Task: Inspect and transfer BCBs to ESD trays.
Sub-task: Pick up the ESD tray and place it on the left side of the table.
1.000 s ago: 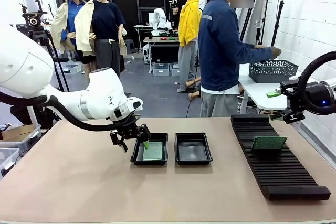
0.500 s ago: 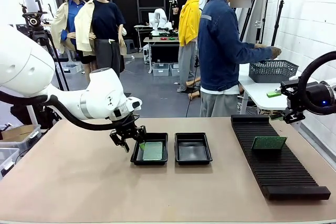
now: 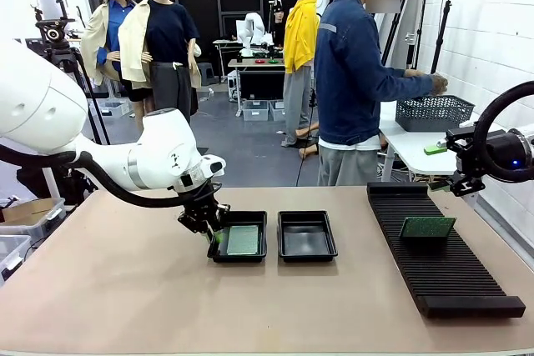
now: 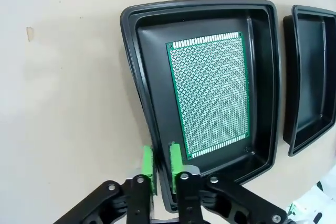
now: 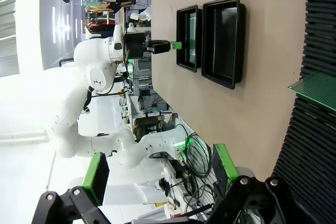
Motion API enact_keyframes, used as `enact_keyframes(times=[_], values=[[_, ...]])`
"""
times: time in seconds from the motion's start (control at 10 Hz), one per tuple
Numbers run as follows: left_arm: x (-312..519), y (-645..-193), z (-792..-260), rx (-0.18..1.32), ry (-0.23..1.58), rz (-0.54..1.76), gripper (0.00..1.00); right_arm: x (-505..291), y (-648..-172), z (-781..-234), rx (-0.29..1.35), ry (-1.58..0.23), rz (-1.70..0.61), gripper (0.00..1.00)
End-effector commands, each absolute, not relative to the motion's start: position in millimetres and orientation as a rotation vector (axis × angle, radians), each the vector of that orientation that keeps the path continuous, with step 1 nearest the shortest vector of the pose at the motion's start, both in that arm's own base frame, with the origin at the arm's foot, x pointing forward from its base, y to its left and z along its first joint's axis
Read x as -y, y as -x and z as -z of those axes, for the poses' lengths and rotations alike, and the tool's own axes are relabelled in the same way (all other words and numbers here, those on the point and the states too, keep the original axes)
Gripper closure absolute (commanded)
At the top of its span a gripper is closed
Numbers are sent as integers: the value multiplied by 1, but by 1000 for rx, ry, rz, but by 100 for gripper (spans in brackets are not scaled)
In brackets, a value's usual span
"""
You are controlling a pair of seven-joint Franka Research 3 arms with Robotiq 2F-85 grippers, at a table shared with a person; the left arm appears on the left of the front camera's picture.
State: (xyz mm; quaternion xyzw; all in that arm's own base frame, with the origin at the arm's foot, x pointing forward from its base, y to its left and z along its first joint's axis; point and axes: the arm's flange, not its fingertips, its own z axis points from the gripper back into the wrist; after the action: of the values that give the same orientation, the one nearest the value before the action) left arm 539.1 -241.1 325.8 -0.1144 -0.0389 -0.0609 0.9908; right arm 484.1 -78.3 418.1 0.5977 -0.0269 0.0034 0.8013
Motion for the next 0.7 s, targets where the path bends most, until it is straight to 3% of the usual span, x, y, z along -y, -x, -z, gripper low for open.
enact_keyframes(times=[0.0, 0.6], values=[[241, -545, -328, 63, 231, 99, 100, 77, -481, -418, 64, -1277, -3, 0], [239, -541, -328, 78, 233, 116, 100, 77, -481, -418, 64, -1277, -3, 0]])
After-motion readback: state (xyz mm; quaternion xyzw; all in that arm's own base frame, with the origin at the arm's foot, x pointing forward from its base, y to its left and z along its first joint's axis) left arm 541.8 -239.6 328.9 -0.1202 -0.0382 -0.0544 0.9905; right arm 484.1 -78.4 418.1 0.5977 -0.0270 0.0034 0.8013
